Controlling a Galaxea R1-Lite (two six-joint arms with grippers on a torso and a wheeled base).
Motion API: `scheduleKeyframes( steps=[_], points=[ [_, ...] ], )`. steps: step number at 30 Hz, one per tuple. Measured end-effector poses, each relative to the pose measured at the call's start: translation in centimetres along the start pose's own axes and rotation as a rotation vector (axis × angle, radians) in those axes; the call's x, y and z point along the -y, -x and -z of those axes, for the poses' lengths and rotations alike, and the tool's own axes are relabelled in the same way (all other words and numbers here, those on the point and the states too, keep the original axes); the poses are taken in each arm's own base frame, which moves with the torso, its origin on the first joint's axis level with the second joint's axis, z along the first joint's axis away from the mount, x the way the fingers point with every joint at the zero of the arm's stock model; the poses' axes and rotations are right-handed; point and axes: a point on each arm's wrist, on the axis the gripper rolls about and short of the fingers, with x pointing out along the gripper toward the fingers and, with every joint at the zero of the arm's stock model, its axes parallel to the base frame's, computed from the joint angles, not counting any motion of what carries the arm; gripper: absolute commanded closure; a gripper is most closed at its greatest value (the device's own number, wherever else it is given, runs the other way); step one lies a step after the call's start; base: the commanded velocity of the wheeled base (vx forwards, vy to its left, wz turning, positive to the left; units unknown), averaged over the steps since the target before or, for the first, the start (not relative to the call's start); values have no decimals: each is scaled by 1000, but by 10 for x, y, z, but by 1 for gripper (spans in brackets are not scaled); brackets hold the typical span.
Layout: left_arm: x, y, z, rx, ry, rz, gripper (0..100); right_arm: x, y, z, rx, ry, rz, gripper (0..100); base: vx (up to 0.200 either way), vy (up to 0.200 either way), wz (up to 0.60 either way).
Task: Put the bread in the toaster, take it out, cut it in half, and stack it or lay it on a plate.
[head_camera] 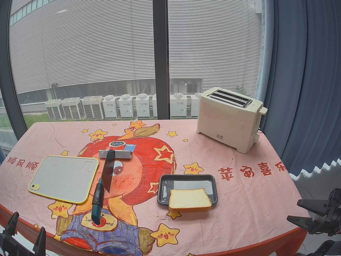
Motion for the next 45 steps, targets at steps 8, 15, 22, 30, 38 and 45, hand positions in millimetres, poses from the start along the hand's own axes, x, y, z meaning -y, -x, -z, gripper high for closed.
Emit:
scheduleKeyframes(
  steps=[8,15,22,30,38,45],
  points=[
    [0,0,0,0,0,0,0,0,-12,-2,-79,-12,19,0,0,0,0],
    [0,0,0,0,0,0,0,-4,-21,-5,-129,-19,31,0,0,0,0],
    [0,0,0,0,0,0,0,-7,-28,-7,-154,-13,23,0,0,0,0],
    [0,0,0,0,0,0,0,-9,-39,-11,-170,-4,12,0,0,0,0],
    [0,0,0,0,0,0,0,-7,-49,-10,-215,-16,38,0,0,0,0],
    [0,0,0,0,0,0,0,-6,-53,-9,-245,-21,51,0,0,0,0]
  ],
)
